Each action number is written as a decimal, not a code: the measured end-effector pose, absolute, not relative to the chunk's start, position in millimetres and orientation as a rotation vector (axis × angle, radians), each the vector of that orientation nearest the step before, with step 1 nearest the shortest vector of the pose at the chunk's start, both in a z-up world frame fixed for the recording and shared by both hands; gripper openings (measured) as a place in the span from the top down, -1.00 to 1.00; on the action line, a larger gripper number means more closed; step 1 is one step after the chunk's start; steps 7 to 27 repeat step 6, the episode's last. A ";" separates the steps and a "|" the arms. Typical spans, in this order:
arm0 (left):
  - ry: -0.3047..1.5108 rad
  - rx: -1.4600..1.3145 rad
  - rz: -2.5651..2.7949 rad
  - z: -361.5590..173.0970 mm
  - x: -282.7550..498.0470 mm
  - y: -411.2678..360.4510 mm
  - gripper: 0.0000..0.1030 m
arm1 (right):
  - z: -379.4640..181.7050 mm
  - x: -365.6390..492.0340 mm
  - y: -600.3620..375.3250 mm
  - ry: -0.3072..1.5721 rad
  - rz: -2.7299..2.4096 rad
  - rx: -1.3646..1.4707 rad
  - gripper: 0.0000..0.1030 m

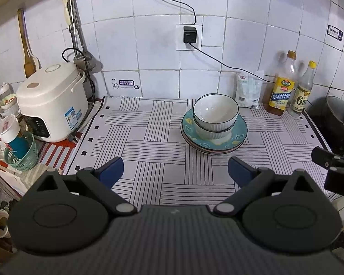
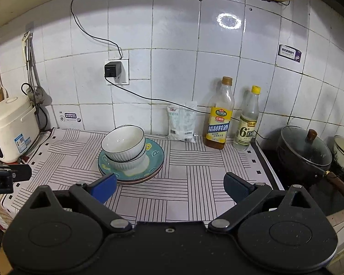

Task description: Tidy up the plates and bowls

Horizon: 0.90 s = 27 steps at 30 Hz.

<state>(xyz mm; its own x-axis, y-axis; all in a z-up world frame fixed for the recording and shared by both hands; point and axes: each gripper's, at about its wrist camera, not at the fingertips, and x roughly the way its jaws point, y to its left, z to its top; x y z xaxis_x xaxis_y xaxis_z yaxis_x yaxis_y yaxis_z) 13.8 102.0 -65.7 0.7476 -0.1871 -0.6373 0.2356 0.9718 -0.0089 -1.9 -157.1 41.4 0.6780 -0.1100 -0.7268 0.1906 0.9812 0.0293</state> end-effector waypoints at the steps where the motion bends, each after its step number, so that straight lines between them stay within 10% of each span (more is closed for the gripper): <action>1: 0.691 0.072 -0.228 -66.1 14.4 102.3 -0.92 | 41.3 -1.8 -157.2 0.810 -0.168 0.105 -0.96; 27: 0.698 0.071 -0.224 -64.4 14.8 102.4 -0.92 | 41.6 0.4 -157.3 0.816 -0.167 0.101 -0.96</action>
